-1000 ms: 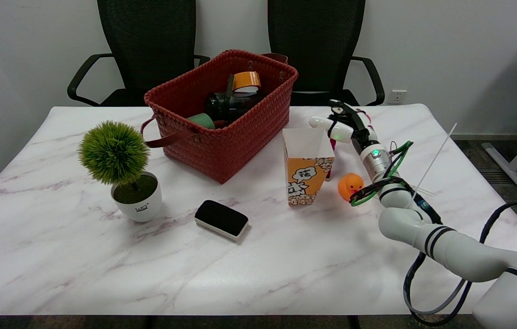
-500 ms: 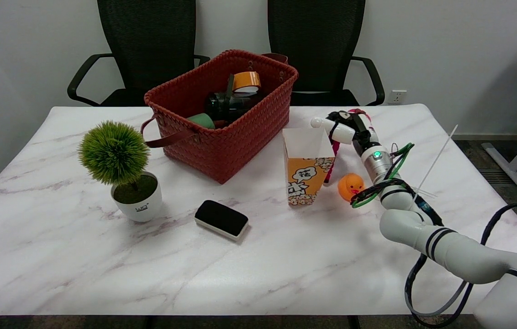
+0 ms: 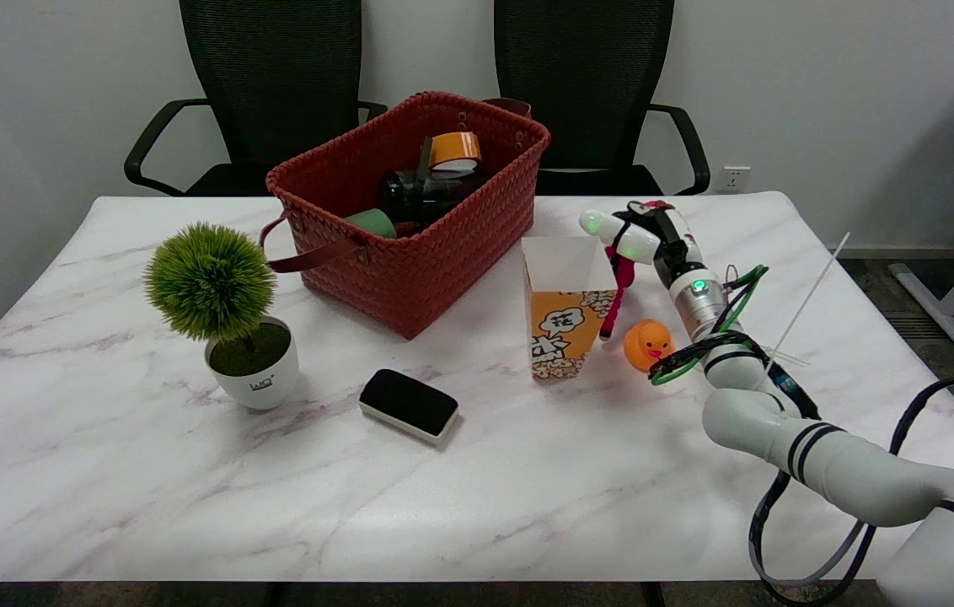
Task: Pick up the flexible tripod.
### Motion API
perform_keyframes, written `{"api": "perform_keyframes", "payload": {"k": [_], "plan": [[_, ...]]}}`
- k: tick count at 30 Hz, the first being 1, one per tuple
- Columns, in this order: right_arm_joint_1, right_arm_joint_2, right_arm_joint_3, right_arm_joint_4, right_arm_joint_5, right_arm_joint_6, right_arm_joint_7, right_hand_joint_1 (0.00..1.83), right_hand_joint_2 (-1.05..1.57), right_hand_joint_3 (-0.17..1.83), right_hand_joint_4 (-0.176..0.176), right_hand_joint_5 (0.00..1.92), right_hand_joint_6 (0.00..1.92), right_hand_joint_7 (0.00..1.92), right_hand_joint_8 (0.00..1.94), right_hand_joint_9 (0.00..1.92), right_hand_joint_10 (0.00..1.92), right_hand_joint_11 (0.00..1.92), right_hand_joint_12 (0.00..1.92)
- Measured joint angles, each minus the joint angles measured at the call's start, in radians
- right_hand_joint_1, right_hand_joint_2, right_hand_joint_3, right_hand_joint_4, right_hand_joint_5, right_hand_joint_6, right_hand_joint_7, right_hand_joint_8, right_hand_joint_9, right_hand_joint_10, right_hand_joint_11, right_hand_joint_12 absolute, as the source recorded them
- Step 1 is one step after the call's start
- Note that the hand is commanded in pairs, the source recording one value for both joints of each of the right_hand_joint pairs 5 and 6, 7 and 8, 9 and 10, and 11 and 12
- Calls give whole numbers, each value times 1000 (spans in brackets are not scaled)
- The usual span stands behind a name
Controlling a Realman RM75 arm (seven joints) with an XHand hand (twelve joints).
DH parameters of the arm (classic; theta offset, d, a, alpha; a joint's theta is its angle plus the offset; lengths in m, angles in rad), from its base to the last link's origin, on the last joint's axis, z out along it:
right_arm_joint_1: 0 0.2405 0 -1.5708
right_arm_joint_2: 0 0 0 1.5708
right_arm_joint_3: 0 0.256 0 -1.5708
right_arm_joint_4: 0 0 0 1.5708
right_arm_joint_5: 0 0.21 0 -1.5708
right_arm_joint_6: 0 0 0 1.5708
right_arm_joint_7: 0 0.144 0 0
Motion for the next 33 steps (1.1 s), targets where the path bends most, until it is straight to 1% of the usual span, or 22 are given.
{"api": "perform_keyframes", "payload": {"k": [2,5,11,33], "plan": [[-1,1,0,2,0,4,0,840,553,-175,0,1590,1590,1374,1374,1357,1357,1466,1466],[-2,2,0,4,0,8,1,836,555,-175,0,1571,1571,1384,1384,1376,1376,1471,1471],[-5,4,1,10,-1,17,1,834,564,-175,0,1575,1575,1468,1468,1462,1462,1532,1532],[-16,18,28,72,-2,38,2,839,616,-175,0,1553,1553,1482,1482,1476,1476,1566,1566]]}}
